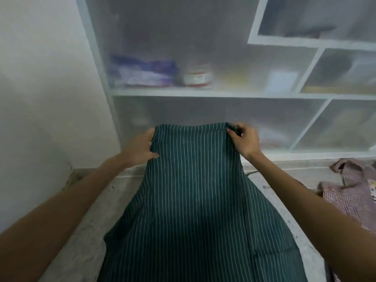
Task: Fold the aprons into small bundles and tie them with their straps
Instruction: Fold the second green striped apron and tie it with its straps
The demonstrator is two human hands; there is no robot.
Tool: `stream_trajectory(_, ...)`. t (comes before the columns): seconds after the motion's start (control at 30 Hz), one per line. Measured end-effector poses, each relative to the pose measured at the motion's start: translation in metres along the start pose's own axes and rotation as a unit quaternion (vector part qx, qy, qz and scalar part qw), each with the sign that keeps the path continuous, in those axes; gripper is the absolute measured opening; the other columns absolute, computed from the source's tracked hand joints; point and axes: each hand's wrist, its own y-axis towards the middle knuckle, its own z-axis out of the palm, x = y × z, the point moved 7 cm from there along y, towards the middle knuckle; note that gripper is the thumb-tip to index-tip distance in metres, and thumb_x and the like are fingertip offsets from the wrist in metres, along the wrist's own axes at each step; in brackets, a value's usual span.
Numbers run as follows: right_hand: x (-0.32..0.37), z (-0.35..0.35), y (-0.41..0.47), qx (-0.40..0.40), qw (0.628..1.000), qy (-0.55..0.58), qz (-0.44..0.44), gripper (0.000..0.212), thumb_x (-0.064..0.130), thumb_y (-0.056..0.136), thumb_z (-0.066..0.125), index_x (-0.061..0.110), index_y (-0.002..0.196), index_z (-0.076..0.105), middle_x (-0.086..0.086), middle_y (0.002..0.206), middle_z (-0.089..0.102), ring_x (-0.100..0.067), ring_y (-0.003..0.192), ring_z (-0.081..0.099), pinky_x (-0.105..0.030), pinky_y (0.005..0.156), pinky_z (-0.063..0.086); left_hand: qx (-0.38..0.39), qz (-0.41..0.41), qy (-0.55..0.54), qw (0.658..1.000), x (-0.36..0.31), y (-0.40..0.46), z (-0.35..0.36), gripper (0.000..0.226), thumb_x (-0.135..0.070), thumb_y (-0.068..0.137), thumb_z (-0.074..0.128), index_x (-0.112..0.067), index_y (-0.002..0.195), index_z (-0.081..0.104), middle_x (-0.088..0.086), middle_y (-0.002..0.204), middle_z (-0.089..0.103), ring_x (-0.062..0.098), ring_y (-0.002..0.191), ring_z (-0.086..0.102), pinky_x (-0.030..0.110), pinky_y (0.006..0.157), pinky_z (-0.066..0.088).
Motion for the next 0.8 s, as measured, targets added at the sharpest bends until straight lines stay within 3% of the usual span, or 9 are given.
stream_trajectory(0.1, -0.036, 0.031, -0.001, 0.038, 0.998, -0.047, 0.029, 0.024, 0.018, 0.088, 0.064, 0.016, 0.112, 0.066, -0.004, 0.106, 0.068, -0.020, 0.096, 0.060, -0.025, 0.077, 0.045, -0.148, -0.053, 0.185, 0.970, 0.048, 0.009, 0.000, 0.037, -0.010, 0.078, 0.071, -0.018, 0.113, 0.061, 0.001, 0.108, 0.066, 0.021, 0.099, 0.061, 0.026, 0.080, 0.046)
stream_trajectory(0.2, -0.060, 0.049, -0.021, 0.064, 0.991, -0.105, 0.044, 0.047, 0.012, 0.083, 0.070, 0.019, 0.126, 0.055, -0.005, 0.119, 0.061, -0.023, 0.111, 0.054, -0.033, 0.090, 0.046, -0.253, -0.040, 0.156, 0.954, 0.078, -0.007, 0.011, 0.024, -0.010, 0.078, 0.068, -0.017, 0.101, 0.066, -0.001, 0.101, 0.067, 0.021, 0.089, 0.063, 0.031, 0.078, 0.049)
stream_trajectory(0.3, -0.088, 0.073, -0.084, 0.119, 0.985, -0.120, 0.038, 0.047, 0.017, 0.086, 0.067, 0.017, 0.130, 0.051, -0.006, 0.120, 0.059, -0.024, 0.114, 0.054, -0.033, 0.092, 0.045, -0.097, 0.051, 0.228, 0.968, 0.103, -0.034, 0.069, 0.019, -0.013, 0.083, 0.066, -0.017, 0.102, 0.065, 0.003, 0.104, 0.066, 0.019, 0.090, 0.061, 0.034, 0.079, 0.050)
stream_trajectory(0.37, -0.113, 0.097, -0.149, 0.216, 0.963, -0.161, 0.033, 0.053, 0.046, 0.091, 0.051, 0.021, 0.137, 0.043, -0.006, 0.132, 0.051, -0.026, 0.125, 0.045, -0.037, 0.100, 0.041, 0.081, 0.065, 0.311, 0.945, 0.137, -0.072, 0.125, 0.043, -0.047, 0.089, 0.052, -0.023, 0.124, 0.056, 0.002, 0.131, 0.055, 0.020, 0.115, 0.054, 0.034, 0.095, 0.045)
stream_trajectory(0.43, -0.150, 0.115, -0.209, 0.317, 0.913, -0.254, 0.039, 0.086, 0.080, 0.077, 0.010, 0.032, 0.149, 0.016, -0.002, 0.155, 0.022, -0.027, 0.143, 0.019, -0.041, 0.114, 0.021, 0.216, 0.021, 0.369, 0.904, 0.178, -0.107, 0.159, 0.087, -0.081, 0.077, 0.028, -0.032, 0.148, 0.013, -0.004, 0.156, 0.000, 0.019, 0.143, 0.007, 0.041, 0.114, 0.015)
stream_trajectory(0.5, -0.184, 0.123, -0.236, 0.348, 0.878, -0.325, 0.043, 0.093, 0.087, 0.061, -0.018, 0.043, 0.143, -0.016, 0.003, 0.158, -0.011, -0.024, 0.146, -0.010, -0.047, 0.117, 0.000, 0.279, -0.020, 0.391, 0.877, 0.207, -0.120, 0.172, 0.101, -0.089, 0.067, 0.025, -0.038, 0.141, -0.022, -0.007, 0.144, -0.036, 0.018, 0.136, -0.028, 0.044, 0.111, -0.011)
stream_trajectory(0.67, -0.211, 0.134, -0.204, 0.340, 0.861, -0.377, 0.037, 0.097, 0.088, 0.055, -0.022, 0.041, 0.140, -0.028, 0.003, 0.155, -0.023, -0.024, 0.143, -0.021, -0.055, 0.114, -0.006, 0.275, -0.019, 0.422, 0.864, 0.216, -0.075, 0.170, 0.109, -0.093, 0.055, 0.022, -0.041, 0.138, -0.025, -0.007, 0.147, -0.034, 0.015, 0.133, -0.030, 0.050, 0.111, -0.012)
stream_trajectory(0.73, -0.211, 0.136, -0.182, 0.365, 0.836, -0.408, 0.037, 0.097, 0.089, 0.061, -0.011, 0.038, 0.143, -0.024, 0.001, 0.157, -0.020, -0.027, 0.144, -0.017, -0.056, 0.113, -0.005, 0.254, -0.010, 0.452, 0.855, 0.207, -0.063, 0.169, 0.109, -0.091, 0.056, 0.021, -0.038, 0.142, -0.019, -0.008, 0.147, -0.029, 0.013, 0.134, -0.025, 0.050, 0.112, -0.012)
stream_trajectory(0.8, -0.200, 0.132, -0.173, 0.376, 0.810, -0.449, 0.026, 0.090, 0.082, 0.077, 0.011, 0.033, 0.147, -0.019, -0.001, 0.157, -0.017, -0.029, 0.144, -0.015, -0.057, 0.112, -0.005, 0.169, 0.014, 0.449, 0.877, 0.189, -0.068, 0.162, 0.095, -0.079, 0.073, 0.036, -0.033, 0.148, -0.002, -0.007, 0.153, -0.014, 0.016, 0.143, -0.011, 0.047, 0.115, -0.006)
